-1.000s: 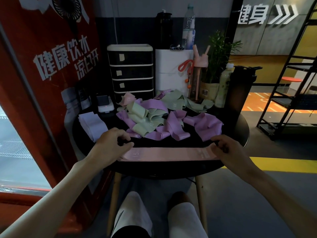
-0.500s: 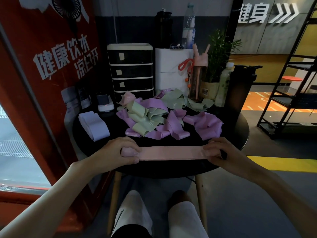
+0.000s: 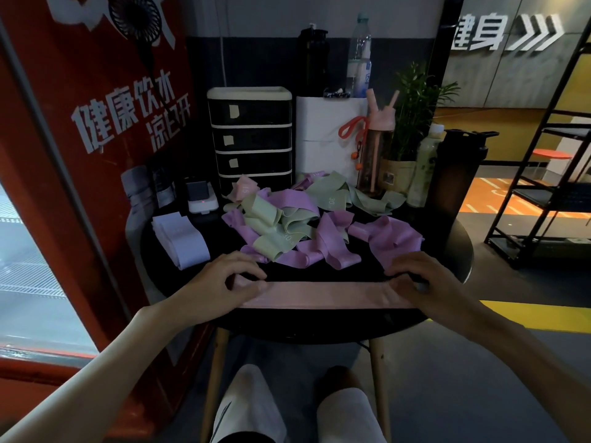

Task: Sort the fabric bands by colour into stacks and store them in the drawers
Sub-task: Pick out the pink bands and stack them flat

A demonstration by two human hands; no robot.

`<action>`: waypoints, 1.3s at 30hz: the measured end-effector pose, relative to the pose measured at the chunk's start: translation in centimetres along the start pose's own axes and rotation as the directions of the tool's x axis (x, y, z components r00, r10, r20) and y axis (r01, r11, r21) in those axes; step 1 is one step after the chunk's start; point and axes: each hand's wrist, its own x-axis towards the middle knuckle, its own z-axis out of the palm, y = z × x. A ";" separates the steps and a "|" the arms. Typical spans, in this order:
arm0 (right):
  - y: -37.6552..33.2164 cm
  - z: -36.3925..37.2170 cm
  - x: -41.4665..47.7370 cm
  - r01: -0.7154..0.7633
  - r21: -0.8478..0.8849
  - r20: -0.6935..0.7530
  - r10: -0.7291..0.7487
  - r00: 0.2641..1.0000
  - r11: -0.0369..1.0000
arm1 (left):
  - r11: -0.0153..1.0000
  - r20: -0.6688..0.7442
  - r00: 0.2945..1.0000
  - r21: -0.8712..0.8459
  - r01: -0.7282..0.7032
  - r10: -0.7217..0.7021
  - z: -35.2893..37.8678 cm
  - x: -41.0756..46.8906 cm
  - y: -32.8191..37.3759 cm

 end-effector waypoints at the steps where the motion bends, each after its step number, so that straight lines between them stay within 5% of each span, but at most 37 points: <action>1: -0.8 0.0 0.8 -0.006 0.031 -0.012 0.007 1.000 0.999 | 1.000 -0.035 0.999 -0.018 -0.012 0.011 -0.4 0.6 0.3; 6: -4.5 2.2 7.6 0.062 0.049 0.042 -0.064 0.997 0.997 | 0.998 -0.118 0.992 0.045 -0.034 0.039 -3.6 5.6 -0.5; 16: -6.2 12.1 22.4 0.013 -0.022 0.135 -0.010 0.991 1.000 | 0.950 -0.149 0.983 0.276 0.147 -0.109 -8.9 18.9 -7.7; 26: -2.5 16.5 23.6 -0.021 -0.108 0.177 0.040 0.983 0.994 | 0.886 -0.056 0.986 0.433 0.167 -0.159 -7.9 27.3 -12.0; 32: -2.5 16.5 23.6 0.010 -0.102 0.157 0.007 0.988 0.995 | 0.753 -0.066 0.969 0.618 0.226 -0.236 -6.4 28.8 -12.6; 39: -2.4 16.5 23.7 0.018 -0.100 0.164 -0.002 0.987 0.995 | 0.846 -0.181 0.963 0.463 0.263 -0.200 -7.6 28.4 -11.2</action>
